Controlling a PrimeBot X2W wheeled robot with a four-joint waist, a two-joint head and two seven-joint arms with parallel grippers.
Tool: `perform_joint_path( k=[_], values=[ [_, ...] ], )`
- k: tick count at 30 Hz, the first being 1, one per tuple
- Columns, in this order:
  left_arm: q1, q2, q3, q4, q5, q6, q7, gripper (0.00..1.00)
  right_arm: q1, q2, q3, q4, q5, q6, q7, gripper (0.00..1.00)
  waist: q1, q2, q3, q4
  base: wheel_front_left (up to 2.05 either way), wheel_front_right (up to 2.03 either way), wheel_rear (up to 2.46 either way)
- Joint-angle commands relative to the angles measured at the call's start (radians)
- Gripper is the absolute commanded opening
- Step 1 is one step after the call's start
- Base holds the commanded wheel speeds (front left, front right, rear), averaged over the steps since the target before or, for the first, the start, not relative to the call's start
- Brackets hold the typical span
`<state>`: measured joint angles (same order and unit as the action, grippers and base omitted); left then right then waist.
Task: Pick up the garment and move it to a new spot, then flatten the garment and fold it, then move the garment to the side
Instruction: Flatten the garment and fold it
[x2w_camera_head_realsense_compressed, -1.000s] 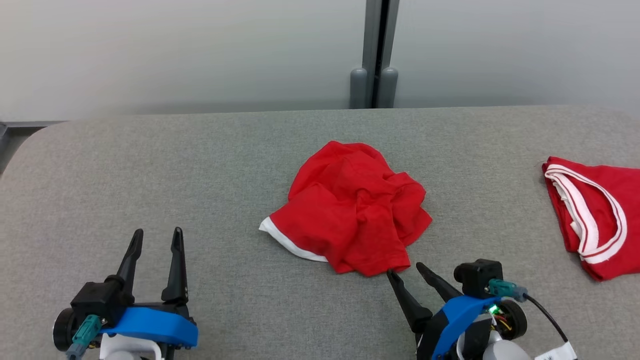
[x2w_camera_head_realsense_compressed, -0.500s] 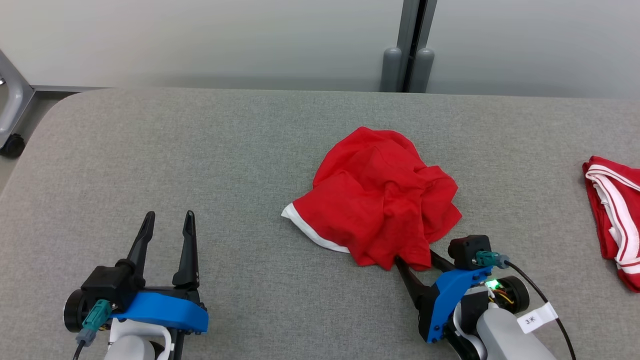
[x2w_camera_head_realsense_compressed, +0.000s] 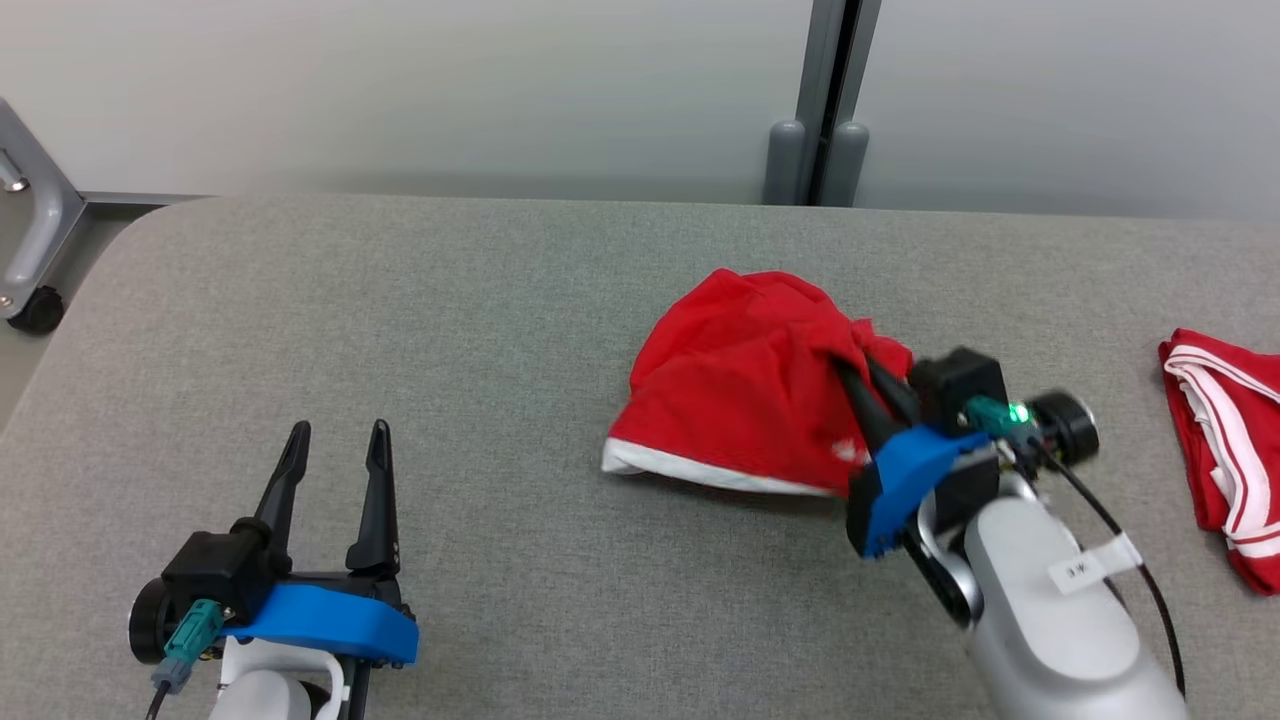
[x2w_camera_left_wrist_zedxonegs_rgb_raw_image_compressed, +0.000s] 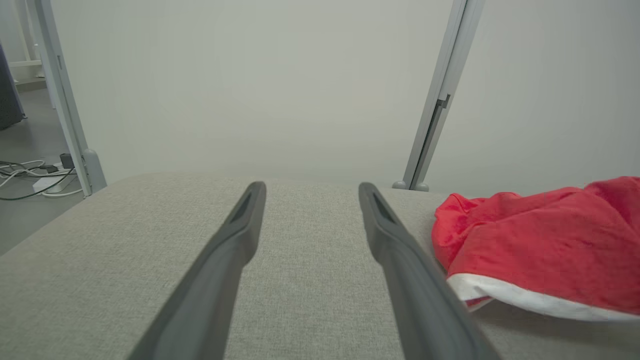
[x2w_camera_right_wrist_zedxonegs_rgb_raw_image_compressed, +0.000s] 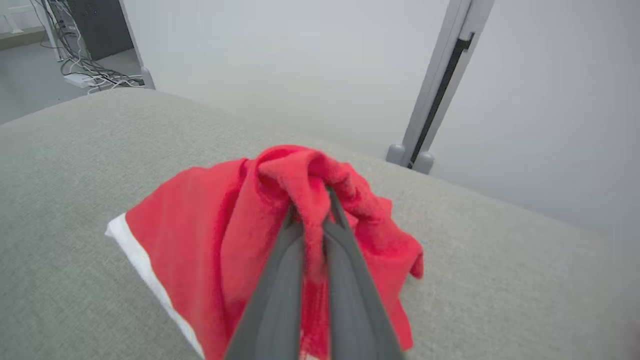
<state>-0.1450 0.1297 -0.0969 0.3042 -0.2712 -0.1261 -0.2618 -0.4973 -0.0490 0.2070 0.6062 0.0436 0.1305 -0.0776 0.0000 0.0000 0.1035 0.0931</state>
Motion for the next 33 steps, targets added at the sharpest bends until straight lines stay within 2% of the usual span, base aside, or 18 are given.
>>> perform_joint_path(
  k=[1, 5, 11, 17, 23, 27, 33],
  values=[
    [0.005, 0.002, 0.004, -0.005, 0.002, -0.006, -0.004, 1.0, -0.042, -0.002, 0.029, -0.046, -0.024, 0.0, 0.017, 0.0, 0.0, 0.0, -0.005, 0.001, 0.0, 0.0, 0.0],
    [0.001, 0.0, -0.008, -0.005, 0.0, -0.004, -0.004, 1.0, -0.121, -0.006, 0.119, -0.115, -0.044, 0.0, 0.048, 0.0, 0.0, 0.0, -0.013, 0.014, 0.0, 0.0, 0.0],
    [0.005, 0.002, -0.014, -0.009, -0.004, -0.004, -0.004, 1.0, -0.262, -0.016, 0.252, -0.176, 0.044, 0.0, 0.034, 0.0, 0.0, 0.0, -0.02, 0.029, 0.0, 0.0, 0.0],
    [0.013, 0.009, -0.013, -0.011, -0.002, -0.004, -0.004, 1.0, -0.301, -0.062, 0.266, -0.23, 0.121, 0.0, 0.026, 0.0, 0.0, 0.0, -0.03, 0.037, 0.0, 0.0, 0.0],
    [0.017, 0.009, -0.009, -0.025, 0.002, -0.004, -0.004, 1.0, -0.184, -0.193, 0.253, -0.238, 0.213, 0.0, 0.103, 0.0, 0.0, 0.0, -0.019, 0.034, 0.0, 0.0, 0.0],
    [-0.005, 0.006, -0.013, -0.033, 0.002, -0.004, -0.004, 1.0, -0.117, -0.293, 0.251, -0.196, 0.227, 0.0, 0.14, 0.0, 0.0, 0.0, 0.014, 0.03, 0.0, 0.0, 0.0],
    [-0.049, 0.005, -0.031, -0.039, -0.002, -0.004, -0.004, 1.0, -0.123, -0.357, 0.188, -0.051, 0.218, 0.0, 0.111, 0.0, 0.0, 0.0, 0.07, 0.04, 0.0, 0.0, 0.0]
  ],
)
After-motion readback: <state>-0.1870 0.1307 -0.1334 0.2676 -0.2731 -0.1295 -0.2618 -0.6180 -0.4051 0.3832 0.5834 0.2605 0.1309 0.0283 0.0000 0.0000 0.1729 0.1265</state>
